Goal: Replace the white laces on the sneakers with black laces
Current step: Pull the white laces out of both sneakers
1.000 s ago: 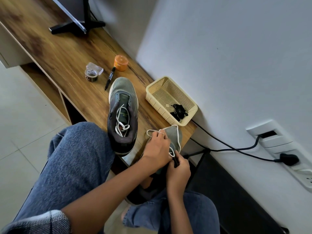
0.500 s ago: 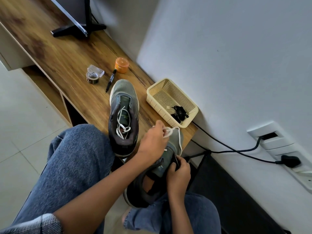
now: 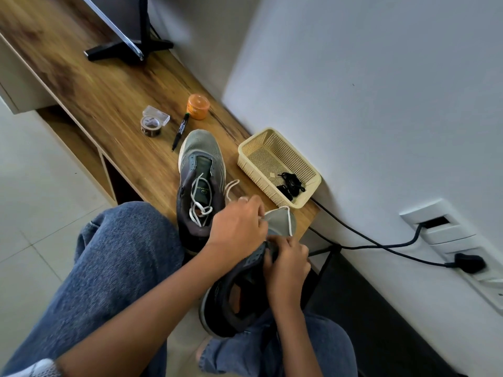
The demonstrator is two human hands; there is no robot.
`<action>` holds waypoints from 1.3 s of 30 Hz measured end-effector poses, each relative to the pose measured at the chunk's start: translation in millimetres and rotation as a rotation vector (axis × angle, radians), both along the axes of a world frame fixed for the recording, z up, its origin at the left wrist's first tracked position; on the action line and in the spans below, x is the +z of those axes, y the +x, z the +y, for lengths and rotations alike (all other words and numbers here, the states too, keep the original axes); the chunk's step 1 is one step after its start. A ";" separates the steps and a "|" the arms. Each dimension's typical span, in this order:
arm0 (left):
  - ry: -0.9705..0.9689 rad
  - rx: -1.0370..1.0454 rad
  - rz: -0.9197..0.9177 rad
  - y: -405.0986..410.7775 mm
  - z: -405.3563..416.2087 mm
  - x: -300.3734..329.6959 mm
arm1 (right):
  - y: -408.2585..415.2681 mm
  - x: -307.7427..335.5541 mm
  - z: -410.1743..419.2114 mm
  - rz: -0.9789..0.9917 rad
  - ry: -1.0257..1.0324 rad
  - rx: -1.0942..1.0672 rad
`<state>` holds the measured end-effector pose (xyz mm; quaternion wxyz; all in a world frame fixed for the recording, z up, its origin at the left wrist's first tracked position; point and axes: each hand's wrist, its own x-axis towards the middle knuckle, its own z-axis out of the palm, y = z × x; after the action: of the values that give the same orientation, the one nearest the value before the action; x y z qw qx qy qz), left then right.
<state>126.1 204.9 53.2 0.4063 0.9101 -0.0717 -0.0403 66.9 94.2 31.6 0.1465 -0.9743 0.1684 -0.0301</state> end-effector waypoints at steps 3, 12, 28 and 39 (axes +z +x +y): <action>0.290 -0.176 0.162 -13.4 0.6 4.1 | 7.3 -3.5 -5.4 -0.049 0.082 0.049; 0.355 -0.256 0.150 -27.7 -3.6 -8.1 | 9.1 -7.5 -9.6 -0.128 0.269 -0.089; 0.344 -0.284 0.470 -30.2 -18.8 -16.7 | -2.3 61.3 -9.6 -0.136 1.150 -0.303; 0.386 -0.316 0.485 -30.2 -16.1 -10.8 | -9.6 132.5 -4.4 -0.421 1.312 -0.220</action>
<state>95.9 188.8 42.4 0.2204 0.9118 -0.1043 -0.3305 57.3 89.9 164.1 0.7305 -0.6352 0.2174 -0.1252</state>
